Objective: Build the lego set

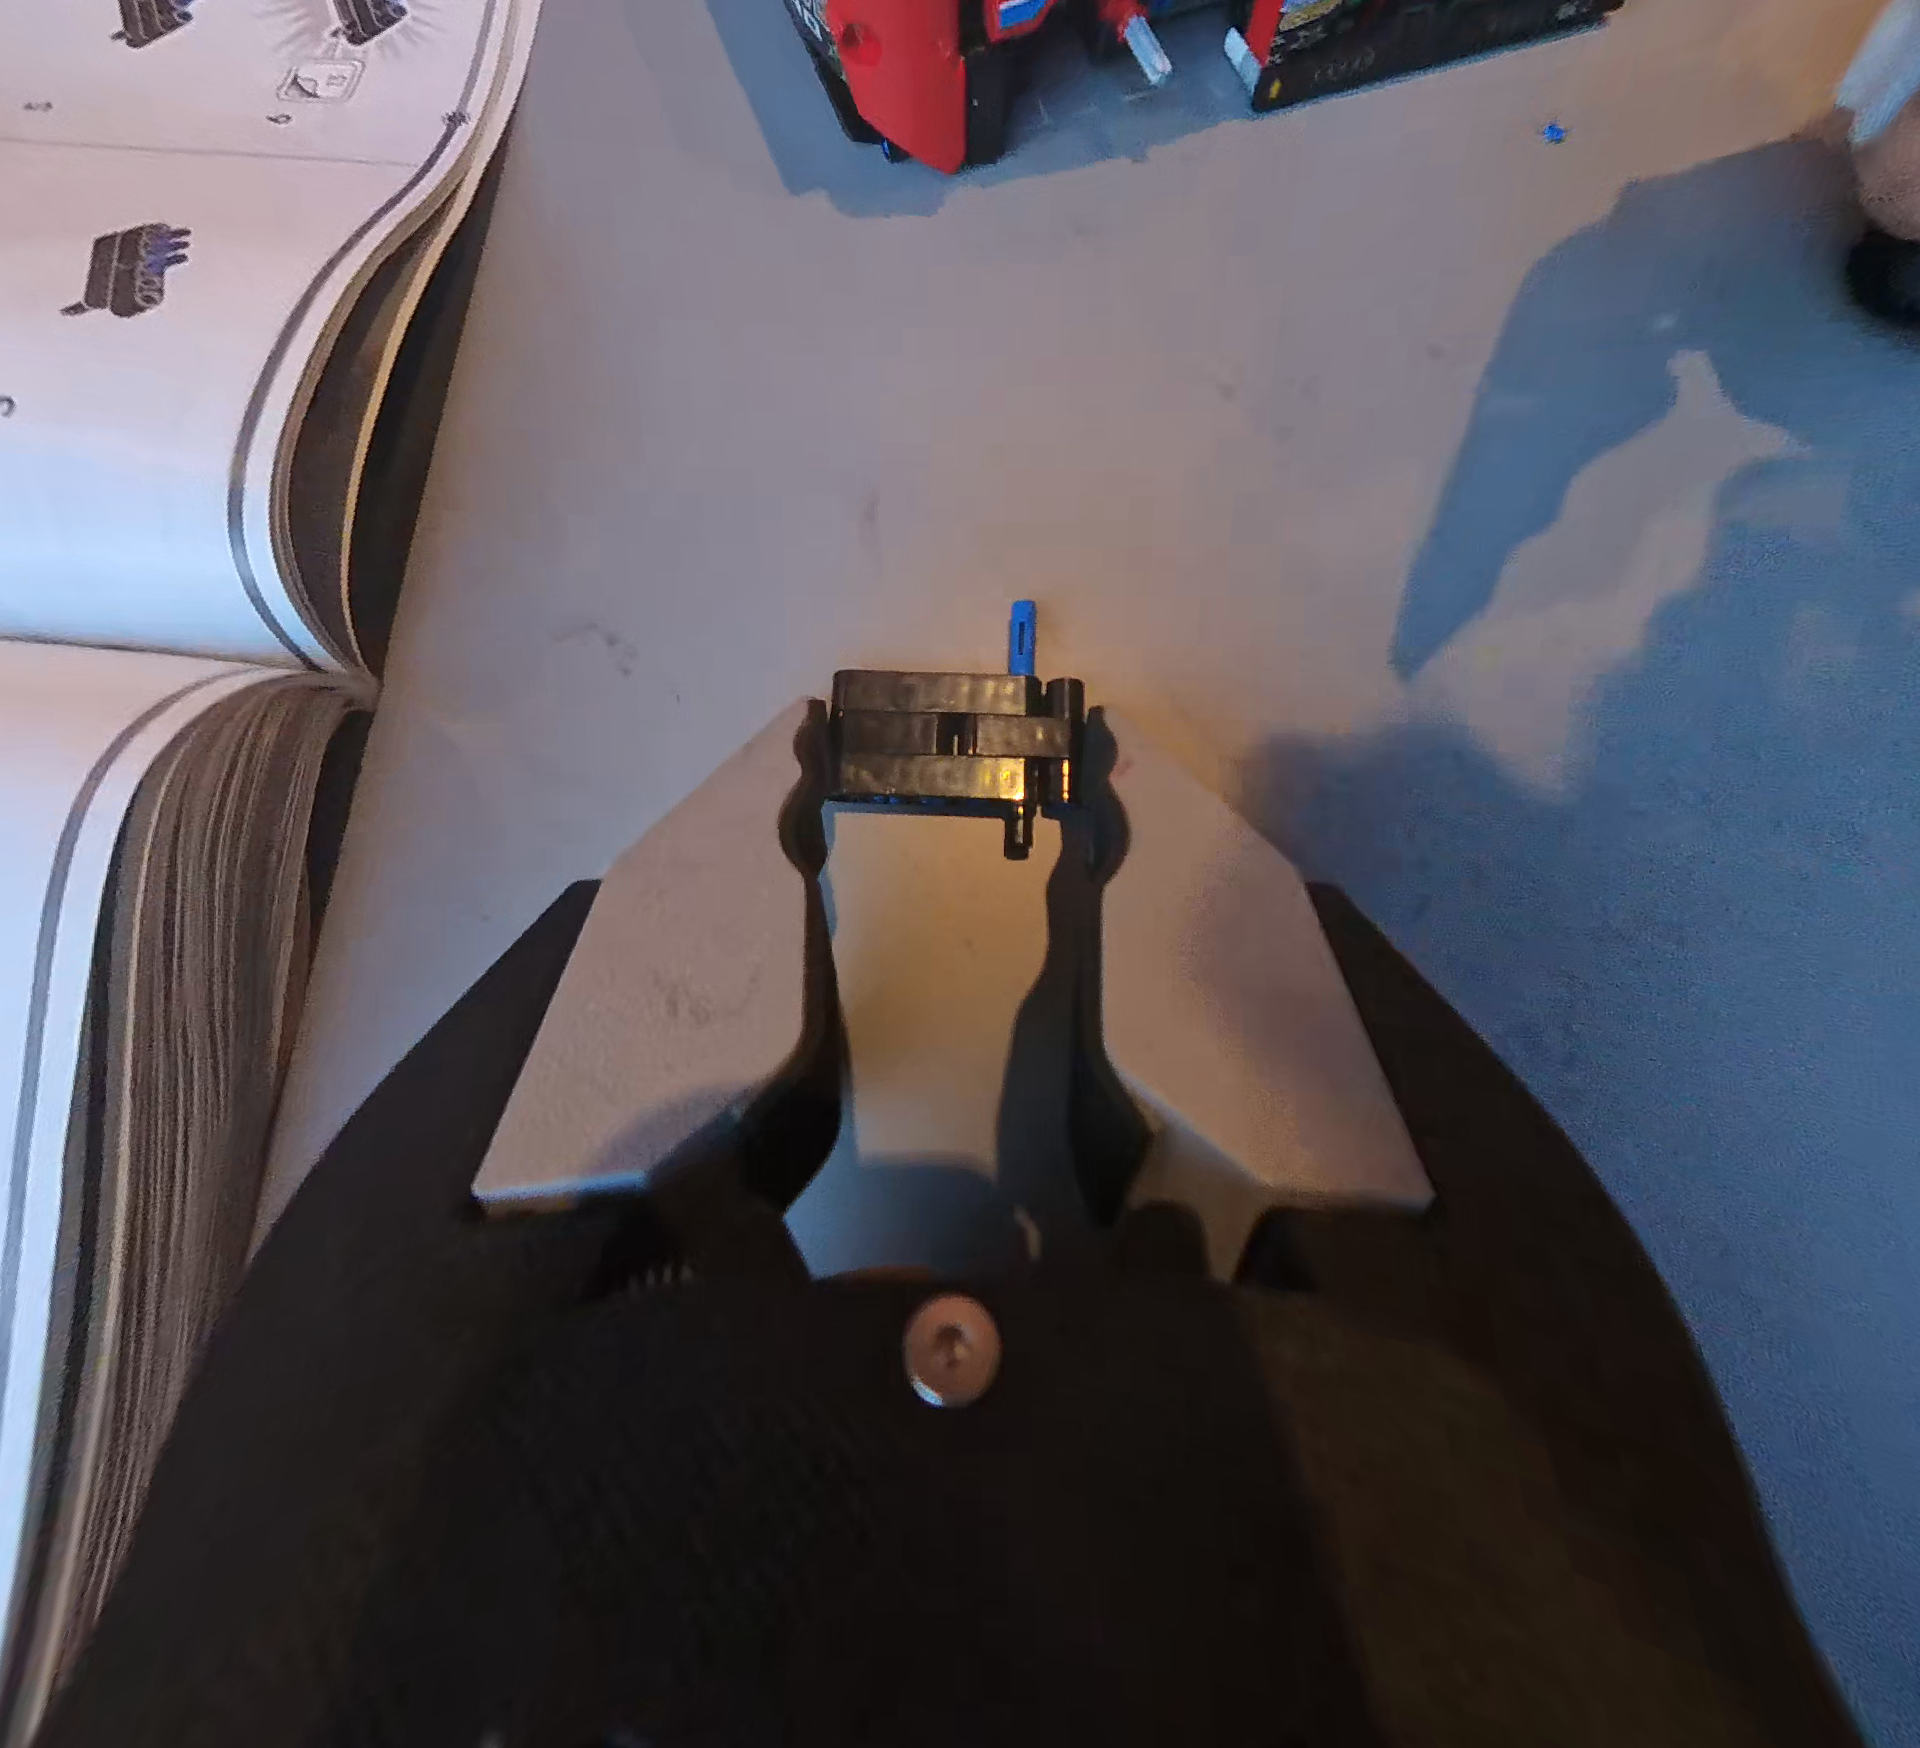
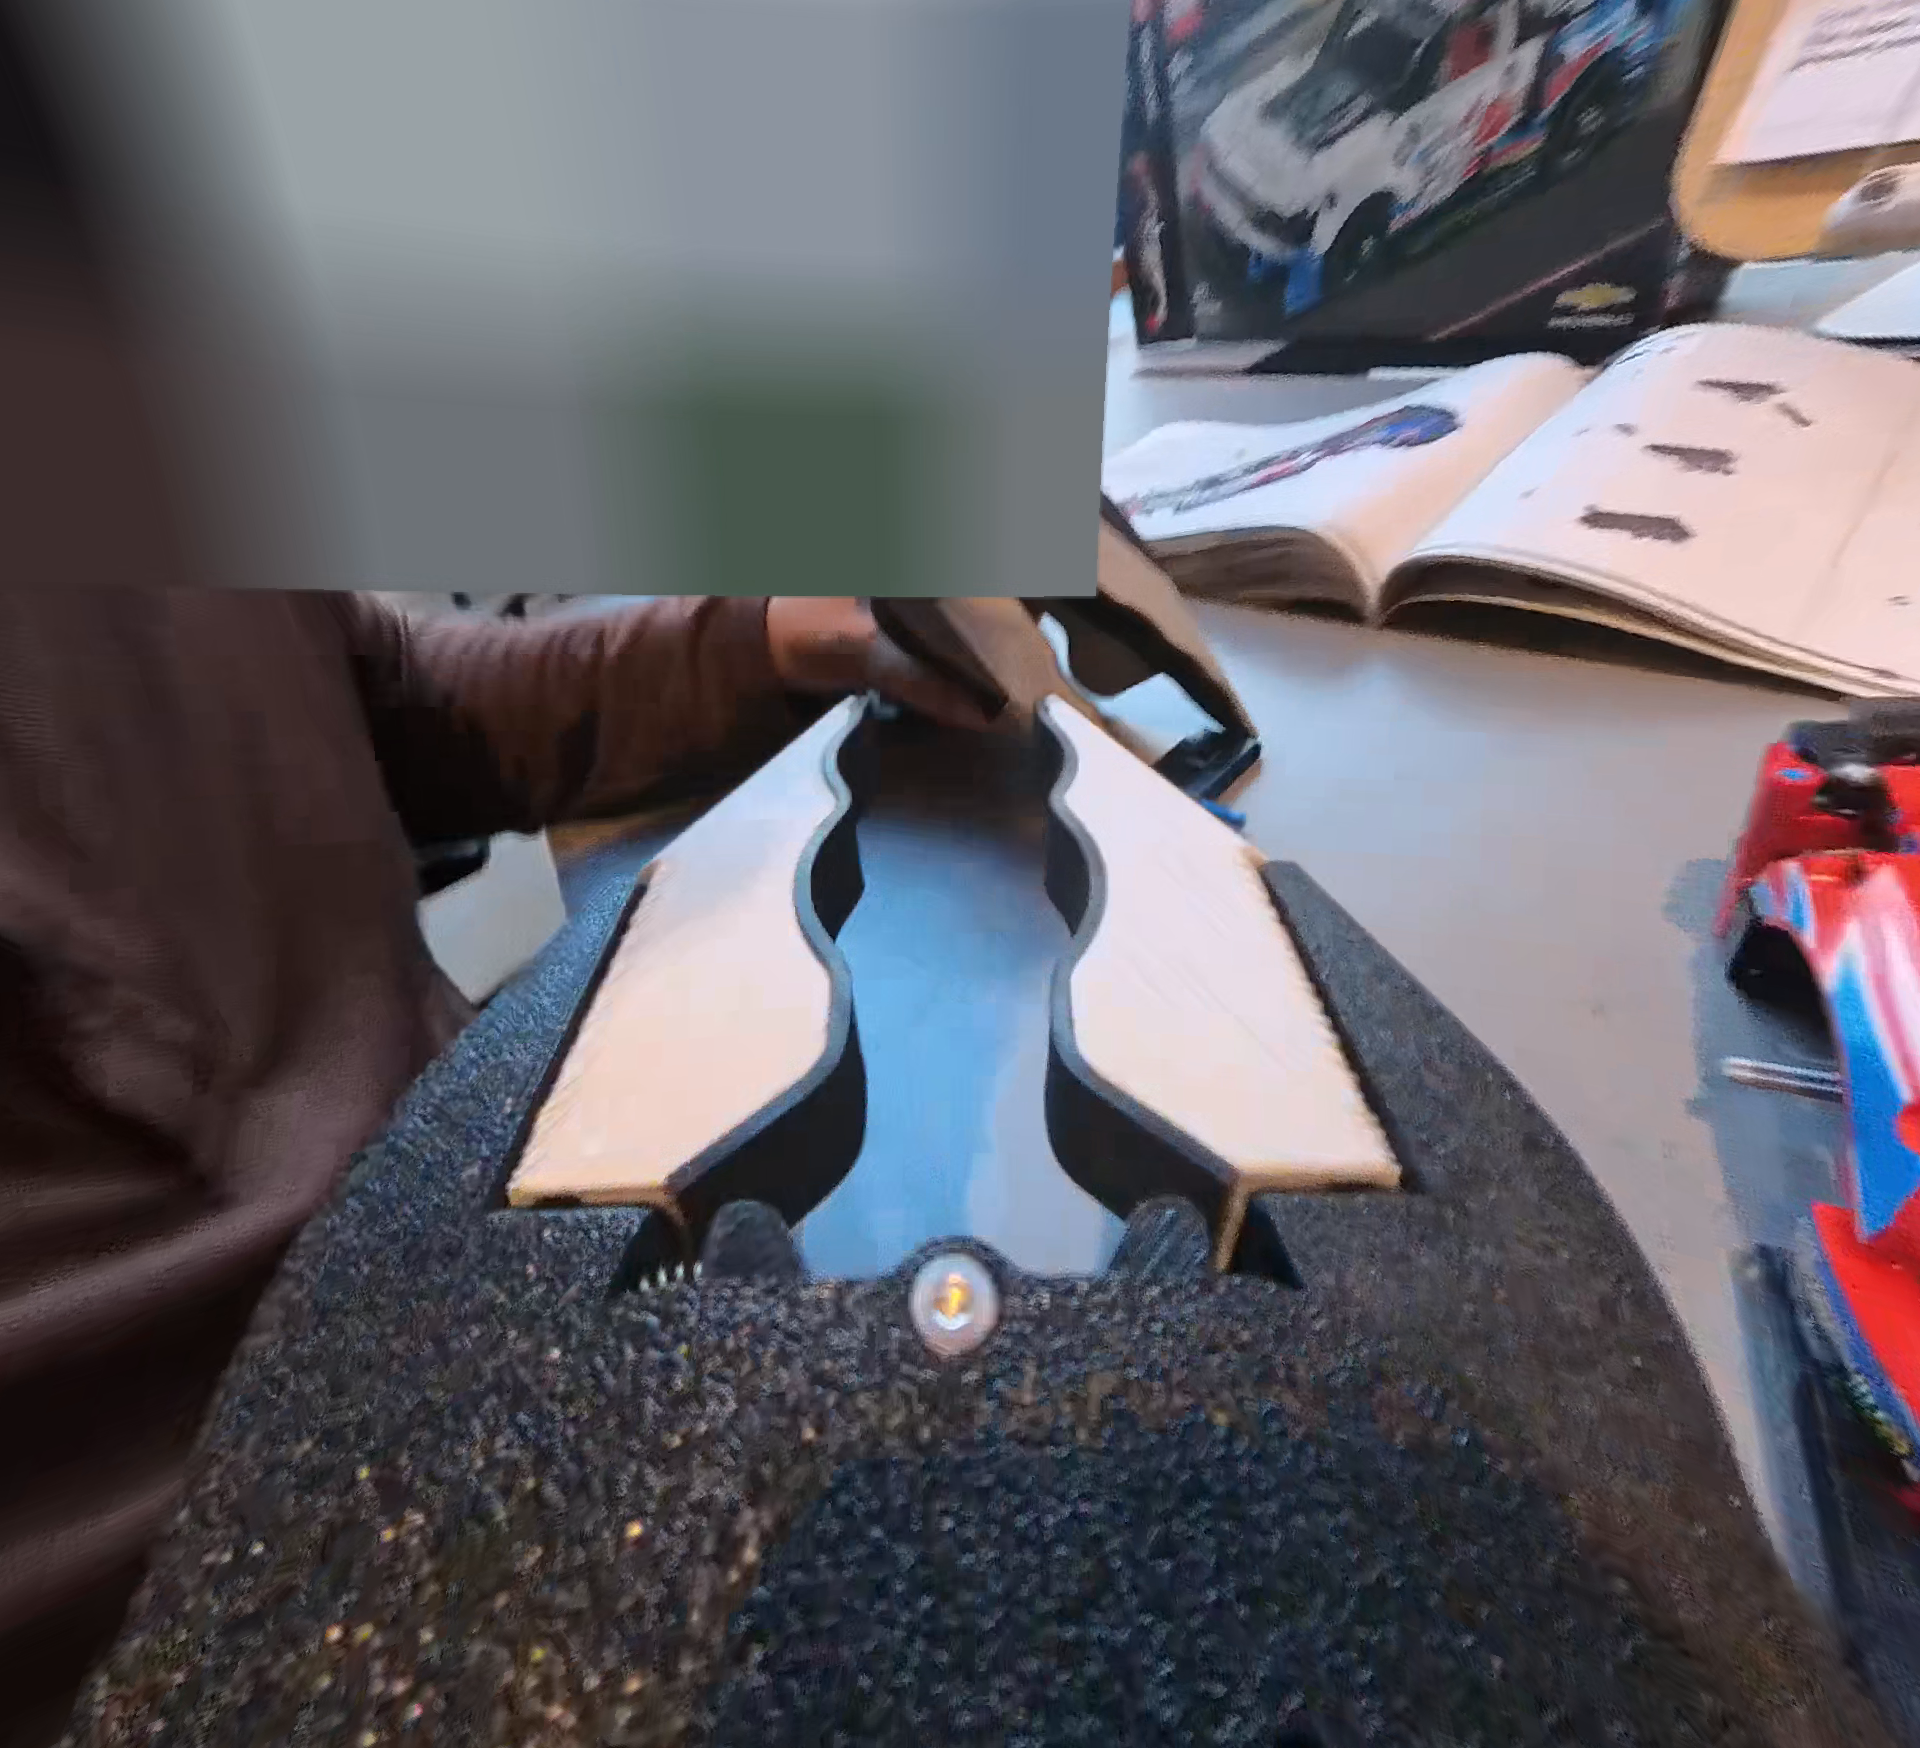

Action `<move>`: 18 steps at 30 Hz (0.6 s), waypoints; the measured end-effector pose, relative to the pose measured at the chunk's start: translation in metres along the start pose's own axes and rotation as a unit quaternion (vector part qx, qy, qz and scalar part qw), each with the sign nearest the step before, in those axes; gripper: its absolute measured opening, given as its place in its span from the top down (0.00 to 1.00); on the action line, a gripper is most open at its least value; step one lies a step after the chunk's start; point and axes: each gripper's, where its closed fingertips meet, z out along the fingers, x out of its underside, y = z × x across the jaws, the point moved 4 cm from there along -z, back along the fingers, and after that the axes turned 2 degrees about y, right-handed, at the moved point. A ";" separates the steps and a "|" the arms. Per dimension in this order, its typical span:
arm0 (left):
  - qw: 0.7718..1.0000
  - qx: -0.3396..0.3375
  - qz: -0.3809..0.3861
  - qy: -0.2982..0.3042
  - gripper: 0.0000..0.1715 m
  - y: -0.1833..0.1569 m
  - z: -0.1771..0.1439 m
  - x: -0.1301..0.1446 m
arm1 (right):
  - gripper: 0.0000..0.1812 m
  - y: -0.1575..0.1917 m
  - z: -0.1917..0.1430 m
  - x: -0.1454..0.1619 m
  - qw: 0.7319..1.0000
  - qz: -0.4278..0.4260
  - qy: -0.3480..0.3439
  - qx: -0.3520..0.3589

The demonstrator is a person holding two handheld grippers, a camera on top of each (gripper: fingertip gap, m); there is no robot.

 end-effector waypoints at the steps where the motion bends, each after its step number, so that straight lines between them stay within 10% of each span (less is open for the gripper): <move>1: 1.000 0.002 0.001 0.000 0.73 0.001 0.001 -0.001 | 0.83 -0.007 0.000 -0.005 1.000 0.015 -0.021 0.001; 18: 1.000 0.017 0.004 -0.003 0.73 0.011 0.008 -0.009 | 0.86 -0.040 0.017 -0.013 0.994 0.097 -0.042 -0.009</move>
